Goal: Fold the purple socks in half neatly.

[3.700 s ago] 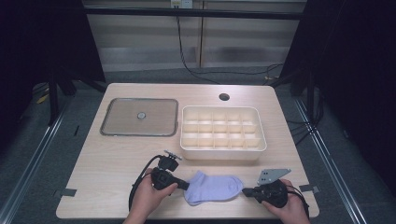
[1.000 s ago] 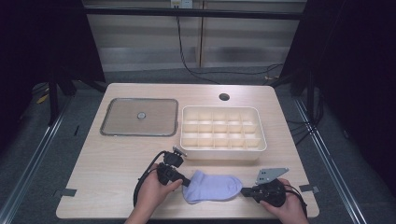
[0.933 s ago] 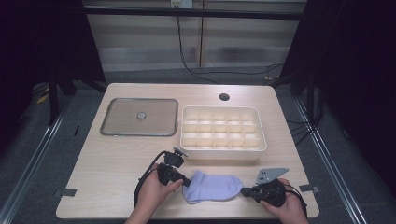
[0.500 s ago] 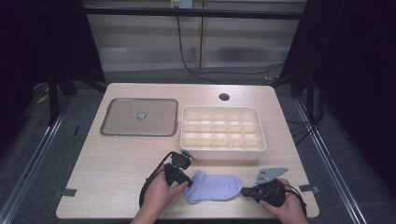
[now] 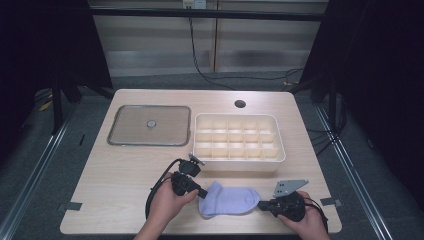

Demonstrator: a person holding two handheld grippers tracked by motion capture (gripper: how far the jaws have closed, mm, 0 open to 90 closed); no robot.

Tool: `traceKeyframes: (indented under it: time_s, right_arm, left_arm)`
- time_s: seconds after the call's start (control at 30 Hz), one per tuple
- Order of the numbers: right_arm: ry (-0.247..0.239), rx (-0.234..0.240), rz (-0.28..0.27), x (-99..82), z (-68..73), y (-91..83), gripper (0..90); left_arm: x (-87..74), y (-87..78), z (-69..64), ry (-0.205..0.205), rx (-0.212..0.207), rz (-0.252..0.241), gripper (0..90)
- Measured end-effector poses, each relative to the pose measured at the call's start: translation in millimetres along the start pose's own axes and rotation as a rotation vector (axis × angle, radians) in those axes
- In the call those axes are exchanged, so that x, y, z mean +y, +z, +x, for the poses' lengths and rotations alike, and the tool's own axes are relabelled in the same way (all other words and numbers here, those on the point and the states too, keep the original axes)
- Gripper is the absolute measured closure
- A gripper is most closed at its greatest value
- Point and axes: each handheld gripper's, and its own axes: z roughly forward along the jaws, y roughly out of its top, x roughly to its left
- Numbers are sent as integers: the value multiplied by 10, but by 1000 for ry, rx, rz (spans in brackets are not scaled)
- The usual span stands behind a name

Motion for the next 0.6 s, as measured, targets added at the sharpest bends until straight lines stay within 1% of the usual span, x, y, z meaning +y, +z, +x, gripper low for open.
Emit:
traceKeyframes:
  time_s: [0.03,0.07,0.1,0.17,0.2,0.23,0.27,0.3,0.33,0.37,0.4,0.47,0.5,0.57,0.6]
  right_arm:
    - [0,-1,1,2,3,1,890]
    - [-5,-2,1,4,3,4,891]
    - [-4,1,0,6,6,6,894]
    - [-6,-3,3,8,8,3,895]
    - [-5,-2,3,8,7,3,895]
    - [-4,3,0,7,6,6,894]
    - [-3,3,0,6,5,6,894]
    - [-4,3,0,7,5,6,894]
    - [-6,-2,3,8,6,4,894]
    - [-6,-2,4,9,6,4,894]
    - [-6,-1,4,10,6,4,894]
    - [-7,-2,5,11,7,4,894]
    - [-7,-3,6,11,7,4,894]
    - [-5,-3,7,12,10,3,894]
    - [-5,-3,7,12,9,3,894]
  left_arm:
    - [10,-15,-3,4,-12,1,812]
    - [20,-31,-1,17,-10,13,812]
    - [26,-36,-2,17,-20,13,812]
    - [39,-45,-14,8,-26,15,812]
    - [42,-39,-25,-1,-33,4,812]
    - [49,-46,-22,15,-39,14,812]
    - [56,-49,-36,7,-37,13,812]
    - [63,-54,-42,16,-37,17,812]
    - [71,-60,-48,16,-42,18,812]
    - [82,-64,-72,3,-44,4,812]
    - [89,-71,-76,13,-45,6,812]
    - [110,-90,-100,13,-51,11,812]
    - [118,-99,-103,23,-49,13,812]
    - [137,-109,-128,16,-52,11,811]
    - [144,-114,-129,25,-55,16,811]
